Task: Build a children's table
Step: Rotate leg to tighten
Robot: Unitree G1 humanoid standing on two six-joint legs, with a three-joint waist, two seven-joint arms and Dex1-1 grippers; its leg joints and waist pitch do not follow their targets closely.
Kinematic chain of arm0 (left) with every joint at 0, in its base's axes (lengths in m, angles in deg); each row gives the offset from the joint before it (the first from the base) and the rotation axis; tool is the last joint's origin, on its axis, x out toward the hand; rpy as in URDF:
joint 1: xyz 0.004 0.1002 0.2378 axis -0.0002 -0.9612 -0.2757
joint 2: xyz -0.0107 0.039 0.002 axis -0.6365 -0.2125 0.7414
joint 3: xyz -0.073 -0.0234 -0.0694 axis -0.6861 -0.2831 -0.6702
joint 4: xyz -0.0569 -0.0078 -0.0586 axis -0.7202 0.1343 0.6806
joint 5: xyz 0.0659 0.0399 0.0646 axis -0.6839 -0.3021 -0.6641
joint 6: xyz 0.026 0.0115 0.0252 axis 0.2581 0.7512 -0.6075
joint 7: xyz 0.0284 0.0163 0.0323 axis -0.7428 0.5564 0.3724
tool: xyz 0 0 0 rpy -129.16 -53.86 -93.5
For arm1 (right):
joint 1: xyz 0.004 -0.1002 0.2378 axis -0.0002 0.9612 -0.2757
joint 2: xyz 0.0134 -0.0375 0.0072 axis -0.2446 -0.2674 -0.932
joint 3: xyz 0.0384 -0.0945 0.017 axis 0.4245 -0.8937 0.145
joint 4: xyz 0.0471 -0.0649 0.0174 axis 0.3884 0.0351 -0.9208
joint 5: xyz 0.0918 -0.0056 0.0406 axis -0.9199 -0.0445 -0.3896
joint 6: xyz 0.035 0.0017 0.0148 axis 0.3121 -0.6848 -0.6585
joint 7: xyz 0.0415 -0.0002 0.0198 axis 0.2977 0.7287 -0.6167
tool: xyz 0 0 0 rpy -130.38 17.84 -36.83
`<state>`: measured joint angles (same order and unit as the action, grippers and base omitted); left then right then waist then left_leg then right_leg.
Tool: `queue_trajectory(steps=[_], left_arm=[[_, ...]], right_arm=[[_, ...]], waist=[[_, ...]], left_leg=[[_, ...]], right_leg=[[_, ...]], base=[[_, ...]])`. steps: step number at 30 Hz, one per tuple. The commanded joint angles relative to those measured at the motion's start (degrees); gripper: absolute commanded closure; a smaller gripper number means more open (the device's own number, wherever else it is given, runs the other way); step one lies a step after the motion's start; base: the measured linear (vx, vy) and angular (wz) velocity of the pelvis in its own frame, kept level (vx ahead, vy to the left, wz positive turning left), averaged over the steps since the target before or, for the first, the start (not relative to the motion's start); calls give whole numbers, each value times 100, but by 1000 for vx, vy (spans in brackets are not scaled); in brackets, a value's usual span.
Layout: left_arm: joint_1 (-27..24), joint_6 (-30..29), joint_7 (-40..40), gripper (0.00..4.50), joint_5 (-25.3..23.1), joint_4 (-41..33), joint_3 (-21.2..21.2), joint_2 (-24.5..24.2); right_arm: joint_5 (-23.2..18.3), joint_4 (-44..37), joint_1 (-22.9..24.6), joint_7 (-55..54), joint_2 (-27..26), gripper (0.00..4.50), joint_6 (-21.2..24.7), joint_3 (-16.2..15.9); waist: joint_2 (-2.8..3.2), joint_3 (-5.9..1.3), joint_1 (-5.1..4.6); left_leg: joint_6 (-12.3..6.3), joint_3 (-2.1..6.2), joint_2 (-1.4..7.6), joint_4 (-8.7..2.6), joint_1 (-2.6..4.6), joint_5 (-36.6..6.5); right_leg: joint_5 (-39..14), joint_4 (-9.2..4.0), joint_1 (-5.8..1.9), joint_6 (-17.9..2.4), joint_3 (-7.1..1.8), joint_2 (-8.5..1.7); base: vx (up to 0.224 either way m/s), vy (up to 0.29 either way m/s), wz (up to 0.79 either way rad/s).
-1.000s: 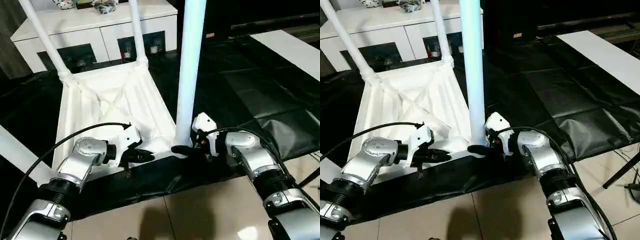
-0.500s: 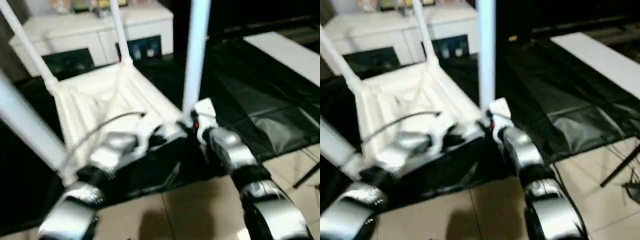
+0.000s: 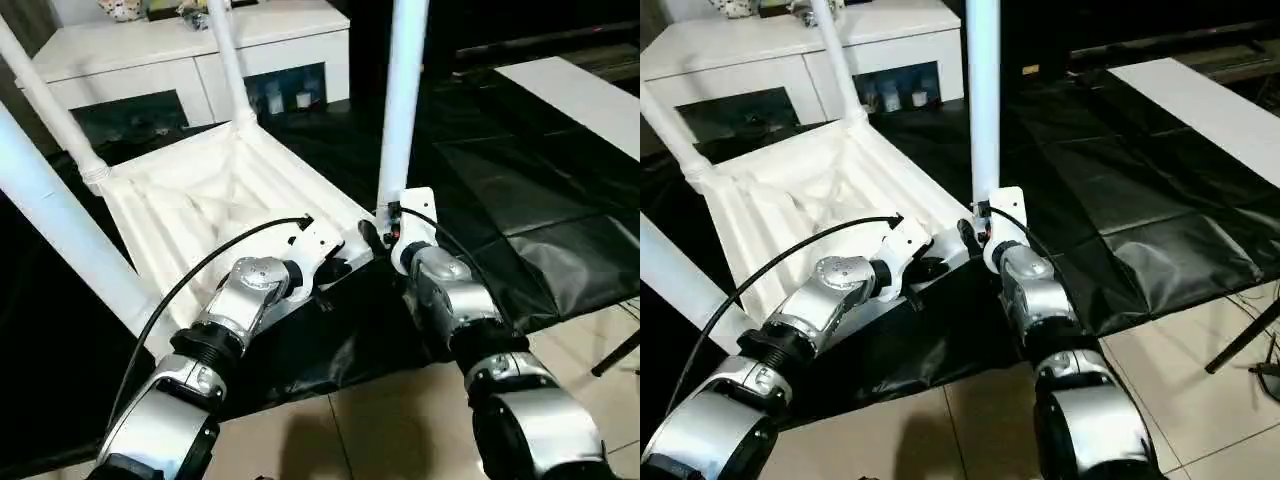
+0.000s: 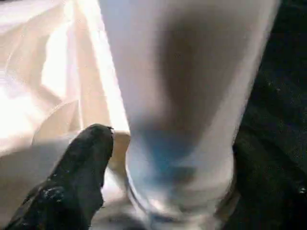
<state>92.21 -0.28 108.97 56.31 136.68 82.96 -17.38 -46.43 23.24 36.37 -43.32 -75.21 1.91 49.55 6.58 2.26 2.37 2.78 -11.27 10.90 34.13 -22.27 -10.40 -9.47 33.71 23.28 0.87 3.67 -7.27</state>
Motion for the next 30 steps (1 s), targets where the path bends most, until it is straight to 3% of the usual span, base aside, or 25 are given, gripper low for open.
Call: queue_trajectory(steps=[1,2,3,4,6,7,8,10,12,16,17,18,19,20,21,22,24,25,26,27,28,30], left_arm=[[36,409,40,450,42,27,-47,-28],[27,629,59,450,32,39,-32,-18],[26,751,61,450,25,52,-30,-12],[29,824,-16,450,6,76,-39,1],[57,1010,-145,450,-44,142,-40,15],[120,1225,-457,450,-116,252,-85,44],[137,1268,-531,450,-129,277,-100,52],[166,1314,-499,406,-36,284,-196,85],[142,1249,-288,390,101,170,-280,75],[-166,828,89,358,410,-463,-427,-15],[-382,576,287,338,578,-879,-463,-67],[-429,522,324,338,613,-968,-467,-77],[-885,51,673,318,909,-1804,-440,-222],[-1020,-84,771,314,991,-2048,-426,-269],[-1249,-332,846,314,1100,-2427,-406,-361],[-1391,-485,877,309,1168,-2655,-396,-419],[-1785,-814,1026,287,1364,-3252,-337,-618],[-2011,-1033,1109,276,1479,-3576,-305,-745],[-2180,-1187,1176,269,1559,-3818,-279,-850],[-2319,-1324,1223,265,1624,-4024,-272,-930],[-2389,-1402,1244,256,1658,-4133,-276,-966],[-2637,-1684,1293,231,1825,-4530,-347,-1056]], right_arm=[[97,-356,135,286,56,69,51,-134],[24,-904,474,784,250,69,147,-296],[-3,-1193,653,1068,368,69,177,-407],[-32,-1468,839,1344,504,69,180,-510],[-94,-1846,1087,1789,731,69,187,-671],[-169,-2222,1322,2147,979,69,225,-780],[-183,-2290,1362,2201,1025,69,237,-792],[-240,-2504,1476,2349,1129,63,283,-814],[-281,-2726,1582,2542,1220,63,324,-869],[-368,-3232,1811,2795,1270,63,536,-998],[-365,-3287,1834,2776,1227,63,548,-1030],[-359,-3283,1831,2757,1213,63,545,-1031],[-307,-3177,1755,2534,1072,63,537,-999],[-292,-3139,1729,2469,1031,63,531,-986],[-274,-3059,1664,2368,975,63,534,-955],[-262,-3012,1624,2307,943,63,534,-938],[-283,-2933,1533,2266,865,63,569,-888],[-264,-2859,1468,2225,839,63,561,-875],[-257,-2811,1422,2199,830,63,559,-872],[-259,-2756,1373,2194,828,63,550,-868],[-261,-2728,1347,2194,827,63,545,-865],[-298,-2600,1239,2244,815,63,501,-854]], waist=[[-118,-400,10],[-94,-391,2],[-117,-375,11],[-69,-384,32],[-116,-378,40],[-72,-375,40],[-87,-380,39],[-87,-374,16],[-39,-400,24],[-37,-423,40],[-88,-418,31],[-67,-428,44],[-88,-426,32],[-64,-415,-2],[-107,-424,1],[-75,-424,-2],[-103,-431,4],[-71,-406,16],[-105,-389,20],[-108,-386,29],[-77,-377,22],[-76,-357,42]], left_leg=[[-528,67,117,-406,75,-1223],[-500,69,114,-417,78,-1337],[-501,65,112,-422,78,-1411],[-474,75,127,-425,94,-1471],[-502,69,120,-420,69,-1488],[-509,78,114,-418,55,-1496],[-518,78,115,-409,56,-1476],[-553,86,105,-408,27,-1429],[-573,89,119,-392,51,-1353],[-710,93,153,-380,41,-1062],[-773,81,142,-372,15,-964],[-780,91,161,-372,22,-904],[-819,78,165,-371,20,-865],[-878,71,150,-370,1,-826],[-882,59,157,-358,29,-833],[-885,66,160,-362,20,-783],[-876,65,173,-359,24,-721],[-815,64,172,-370,35,-844],[-740,72,185,-397,23,-951],[-686,60,191,-407,55,-1046],[-571,68,196,-417,67,-1187],[-411,55,183,-427,97,-1346]], right_leg=[[-822,-344,-297,-1359,-84,-94],[-1002,-357,-292,-1350,-85,-100],[-1096,-392,-297,-1281,-82,-88],[-1147,-381,-297,-1211,-94,-88],[-1179,-402,-308,-1132,-101,-87],[-1297,-408,-310,-1119,-93,-94],[-1295,-417,-310,-1098,-92,-89],[-1371,-418,-315,-1077,-87,-95],[-1409,-416,-286,-1174,-86,-103],[-725,-330,-289,-1377,-81,-84],[-622,-326,-299,-1423,-75,-82],[-560,-290,-314,-1478,-77,-109],[-584,-293,-302,-1526,-79,-114],[-667,-304,-285,-1517,-71,-92],[-697,-317,-266,-1509,-79,-88],[-754,-302,-260,-1494,-82,-86],[-760,-297,-227,-1460,-84,-64],[-936,-302,-210,-1420,-86,-59],[-1081,-287,-216,-1371,-95,-67],[-1201,-308,-195,-1337,-97,-56],[-1318,-301,-182,-1279,-109,-55],[-1437,-329,-153,-1195,-125,-42]], base=[[0,0,0],[0,0,0],[0,0,0],[0,0,0],[0,0,0],[0,0,0],[0,0,0],[0,0,0],[0,0,0],[0,0,0],[0,0,0],[0,0,0],[0,0,0],[0,0,0],[0,0,0],[0,0,0],[0,0,0],[0,0,0],[0,0,0],[0,0,0],[0,0,0],[0,0,0]])
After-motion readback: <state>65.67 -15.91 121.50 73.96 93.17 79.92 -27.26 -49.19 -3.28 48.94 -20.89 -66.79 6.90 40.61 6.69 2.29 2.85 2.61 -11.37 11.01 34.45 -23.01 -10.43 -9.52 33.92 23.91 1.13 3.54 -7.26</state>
